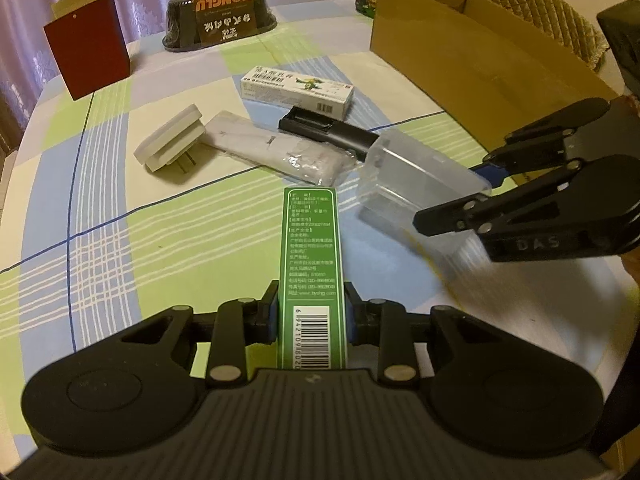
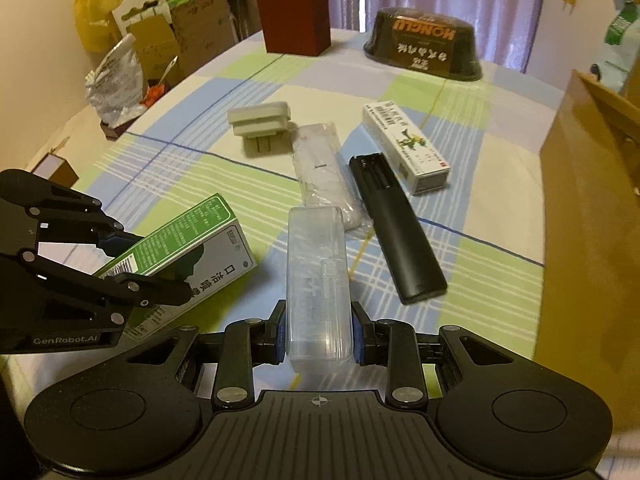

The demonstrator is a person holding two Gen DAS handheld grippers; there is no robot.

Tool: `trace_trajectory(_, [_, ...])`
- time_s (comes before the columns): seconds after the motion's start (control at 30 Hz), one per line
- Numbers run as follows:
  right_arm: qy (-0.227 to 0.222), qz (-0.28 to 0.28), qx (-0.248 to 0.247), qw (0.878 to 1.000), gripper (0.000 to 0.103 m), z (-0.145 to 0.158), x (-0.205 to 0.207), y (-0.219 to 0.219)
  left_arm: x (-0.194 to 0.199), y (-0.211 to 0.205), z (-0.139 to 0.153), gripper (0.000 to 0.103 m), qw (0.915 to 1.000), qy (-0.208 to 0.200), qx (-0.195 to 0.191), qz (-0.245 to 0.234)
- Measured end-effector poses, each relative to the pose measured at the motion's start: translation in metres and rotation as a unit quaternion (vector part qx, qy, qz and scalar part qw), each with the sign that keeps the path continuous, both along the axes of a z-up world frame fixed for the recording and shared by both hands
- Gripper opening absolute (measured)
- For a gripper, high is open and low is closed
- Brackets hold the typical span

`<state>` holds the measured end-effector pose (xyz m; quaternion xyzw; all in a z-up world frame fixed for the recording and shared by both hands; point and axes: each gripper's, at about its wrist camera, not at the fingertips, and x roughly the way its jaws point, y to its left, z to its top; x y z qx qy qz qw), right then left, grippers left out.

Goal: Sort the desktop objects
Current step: 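Carry the green box and the clear case with both tools over the cardboard box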

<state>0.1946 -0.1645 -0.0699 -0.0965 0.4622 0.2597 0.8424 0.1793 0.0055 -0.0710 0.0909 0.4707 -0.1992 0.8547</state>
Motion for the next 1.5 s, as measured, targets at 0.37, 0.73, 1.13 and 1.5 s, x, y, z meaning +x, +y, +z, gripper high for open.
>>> trace_trajectory(0.37, [-0.039,-0.044,0.008,0.998,0.029,0.054,-0.033,-0.049,-0.023,-0.029,0.047,0.025,0.9992,-0.030,-0.012,-0.023])
trace_trajectory(0.73, [-0.083,-0.098,0.009,0.992,0.029,0.108,-0.062,-0.112,-0.032,-0.104,0.101,0.025,0.9929,-0.072,-0.023,-0.091])
trace_trajectory(1.13, [-0.114,-0.160,0.001,0.981,0.029,0.141,-0.060,-0.193,-0.023,-0.208,0.135,0.025,0.9809,-0.099,-0.037,-0.163])
trace_trajectory(1.5, [-0.107,-0.202,0.003,0.974,0.029,0.132,-0.032,-0.242,0.014,-0.274,0.131,0.025,0.9779,-0.095,-0.032,-0.183])
